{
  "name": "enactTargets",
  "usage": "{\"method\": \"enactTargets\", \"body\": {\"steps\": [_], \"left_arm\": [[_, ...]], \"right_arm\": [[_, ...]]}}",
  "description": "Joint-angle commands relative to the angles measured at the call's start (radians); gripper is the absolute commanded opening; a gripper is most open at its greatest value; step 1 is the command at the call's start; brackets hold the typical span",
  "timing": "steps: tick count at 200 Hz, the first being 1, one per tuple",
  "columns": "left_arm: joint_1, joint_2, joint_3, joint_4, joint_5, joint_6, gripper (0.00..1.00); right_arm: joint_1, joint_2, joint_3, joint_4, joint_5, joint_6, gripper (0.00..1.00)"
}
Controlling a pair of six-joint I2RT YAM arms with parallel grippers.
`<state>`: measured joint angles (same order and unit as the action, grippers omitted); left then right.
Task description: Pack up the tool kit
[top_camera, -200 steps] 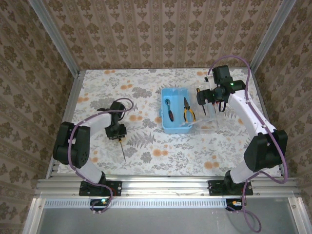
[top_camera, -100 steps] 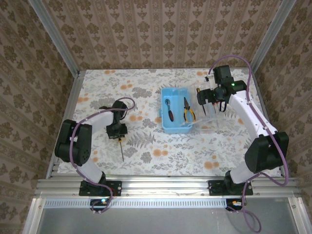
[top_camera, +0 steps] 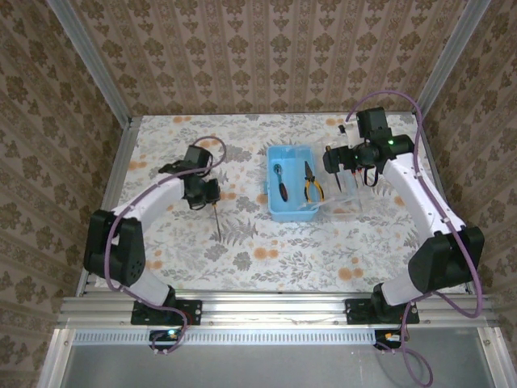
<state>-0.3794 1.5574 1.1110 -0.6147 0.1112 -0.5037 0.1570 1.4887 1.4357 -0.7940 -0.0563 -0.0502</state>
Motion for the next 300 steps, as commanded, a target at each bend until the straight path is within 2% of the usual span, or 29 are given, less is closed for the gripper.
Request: {"method": "enactTargets", "body": {"steps": [1, 43, 99, 142, 175, 218, 300], "left_arm": [[-0.007, -0.041, 0.084, 0.022, 0.082, 0.023, 0.00], [-0.061, -0.005, 0.229, 0.110, 0.212, -0.007, 0.00], [-0.138, 0.089, 0.314, 0.357, 0.400, -0.135, 0.00], [-0.168, 0.095, 0.291, 0.490, 0.467, -0.209, 0.00], [-0.171, 0.086, 0.292, 0.512, 0.474, -0.222, 0.00], [-0.171, 0.081, 0.288, 0.519, 0.480, -0.224, 0.00], [-0.171, 0.082, 0.260, 0.543, 0.488, -0.227, 0.00]], "right_arm": [[0.017, -0.040, -0.003, 0.016, -0.135, 0.010, 1.00], [0.106, -0.044, -0.018, 0.143, -0.333, 0.073, 1.00], [0.227, 0.053, -0.006, 0.239, -0.438, 0.105, 1.00], [0.266, 0.122, 0.003, 0.275, -0.460, 0.127, 0.76], [0.293, 0.156, 0.015, 0.294, -0.465, 0.140, 0.68], [0.304, 0.168, 0.028, 0.296, -0.460, 0.146, 0.52], [0.305, 0.160, 0.033, 0.286, -0.445, 0.147, 0.05]]}}
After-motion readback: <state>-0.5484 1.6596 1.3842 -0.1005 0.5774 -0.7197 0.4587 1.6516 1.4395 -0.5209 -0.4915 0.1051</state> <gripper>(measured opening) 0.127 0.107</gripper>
